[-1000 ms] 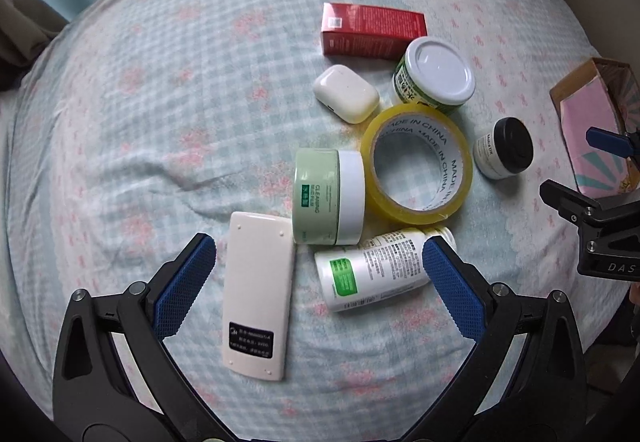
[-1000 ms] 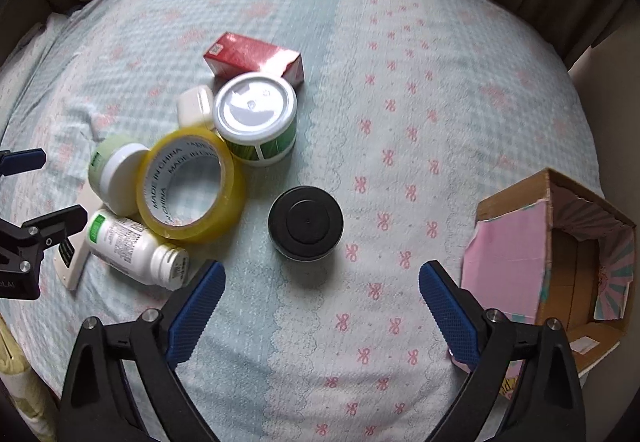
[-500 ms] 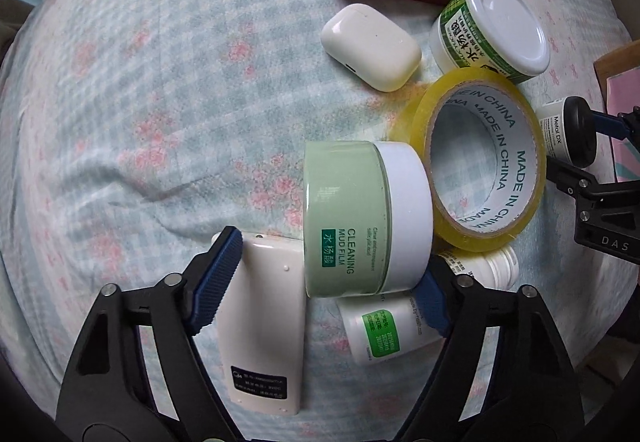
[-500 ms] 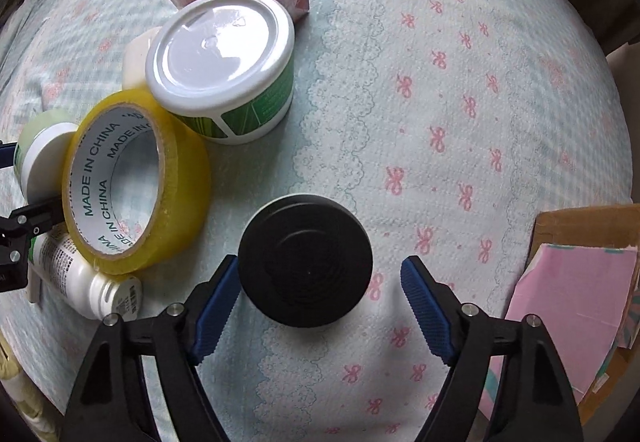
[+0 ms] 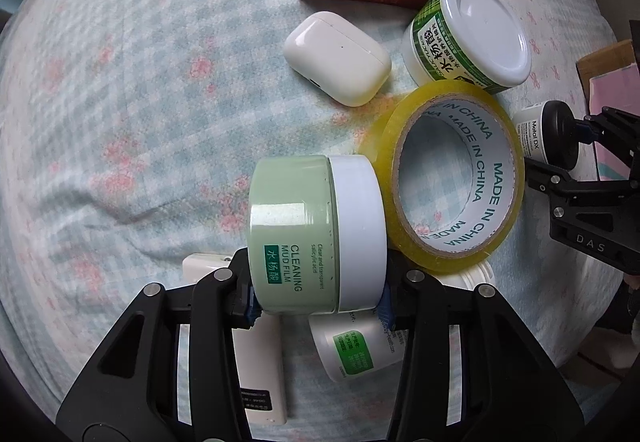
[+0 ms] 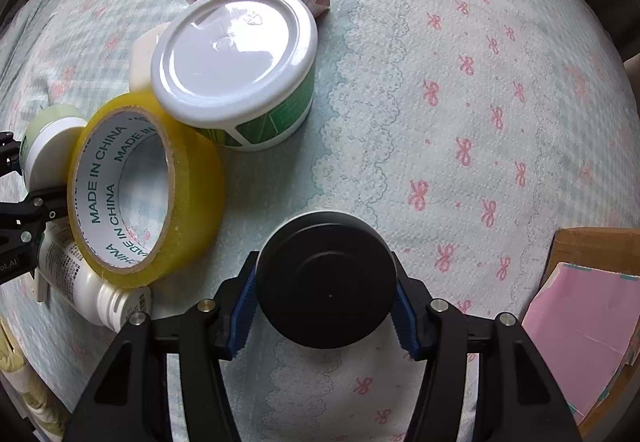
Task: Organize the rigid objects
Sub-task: 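Carry both held jars up and over into the cardboard box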
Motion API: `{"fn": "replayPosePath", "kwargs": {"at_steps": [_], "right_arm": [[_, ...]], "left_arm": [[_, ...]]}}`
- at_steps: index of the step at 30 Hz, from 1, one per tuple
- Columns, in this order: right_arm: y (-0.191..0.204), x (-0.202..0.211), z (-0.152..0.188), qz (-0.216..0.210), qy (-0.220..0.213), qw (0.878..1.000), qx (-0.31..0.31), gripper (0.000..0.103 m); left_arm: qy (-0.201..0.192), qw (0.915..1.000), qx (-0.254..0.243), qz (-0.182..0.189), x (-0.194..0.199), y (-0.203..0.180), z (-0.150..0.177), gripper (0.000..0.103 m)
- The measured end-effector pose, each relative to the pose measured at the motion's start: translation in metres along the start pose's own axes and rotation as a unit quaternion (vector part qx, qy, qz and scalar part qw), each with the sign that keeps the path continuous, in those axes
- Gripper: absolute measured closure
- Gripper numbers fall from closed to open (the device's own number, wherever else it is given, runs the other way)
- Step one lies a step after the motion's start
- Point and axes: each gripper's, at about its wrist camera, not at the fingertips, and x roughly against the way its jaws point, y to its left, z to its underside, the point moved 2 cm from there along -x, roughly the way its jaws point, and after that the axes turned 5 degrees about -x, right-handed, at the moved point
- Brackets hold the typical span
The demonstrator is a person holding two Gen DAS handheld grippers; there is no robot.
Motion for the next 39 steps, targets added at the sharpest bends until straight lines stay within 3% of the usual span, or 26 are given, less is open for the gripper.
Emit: {"fn": "replayPosePath", "kwargs": {"at_steps": [10, 19, 24, 28, 30, 33, 39], "right_arm": [[-0.003, 0.03, 0.009, -0.002, -0.022, 1.0, -0.019, 0.049], [-0.003, 0.098, 0.02, -0.003, -0.064, 0.997, -0.031, 0.049], [0.002, 0.153, 0.036, -0.019, -0.085, 0.995, -0.051, 0.049], [0.004, 0.205, 0.048, -0.018, -0.11, 0.991, -0.078, 0.049], [0.004, 0.231, 0.053, -0.039, -0.122, 0.987, -0.101, 0.049], [-0.007, 0.265, 0.064, -0.07, -0.136, 0.979, -0.138, 0.049], [-0.043, 0.32, 0.083, -0.071, -0.172, 0.973, -0.14, 0.049]], "left_arm": [[-0.028, 0.9982, 0.051, 0.018, 0.033, 0.023, 0.015, 0.064], [-0.096, 0.9939, 0.052, 0.018, 0.122, 0.03, 0.033, 0.064], [-0.138, 0.9894, 0.038, 0.023, 0.175, 0.001, 0.04, 0.064], [-0.179, 0.9836, -0.003, 0.022, 0.217, -0.027, 0.05, 0.064], [-0.195, 0.9803, -0.016, 0.026, 0.238, -0.038, 0.054, 0.064], [-0.212, 0.9765, -0.027, 0.025, 0.265, -0.056, 0.062, 0.064], [-0.239, 0.9702, -0.025, 0.027, 0.304, -0.106, 0.063, 0.064]]}}
